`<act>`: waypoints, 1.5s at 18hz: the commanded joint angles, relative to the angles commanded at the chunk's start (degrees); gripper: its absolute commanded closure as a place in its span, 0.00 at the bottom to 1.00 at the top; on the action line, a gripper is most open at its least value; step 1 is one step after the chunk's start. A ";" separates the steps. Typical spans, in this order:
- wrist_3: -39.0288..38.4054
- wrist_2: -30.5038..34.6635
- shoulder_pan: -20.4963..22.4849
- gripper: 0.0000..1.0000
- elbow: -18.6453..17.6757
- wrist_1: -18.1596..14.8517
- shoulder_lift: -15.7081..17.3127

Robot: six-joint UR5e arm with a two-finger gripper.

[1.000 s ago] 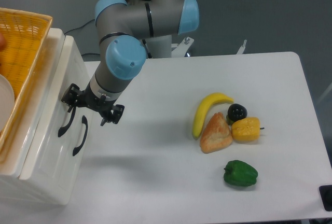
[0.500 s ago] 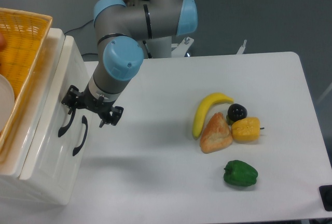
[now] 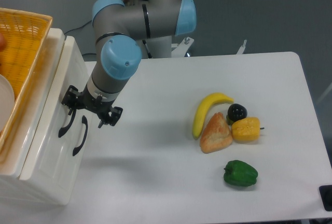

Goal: Slide the top white drawer open
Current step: 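Close the gripper on the upper drawer's black handle, then pull the handle outward, sliding the upper drawer open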

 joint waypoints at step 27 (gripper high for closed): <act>0.00 -0.09 0.00 0.52 0.00 0.00 0.09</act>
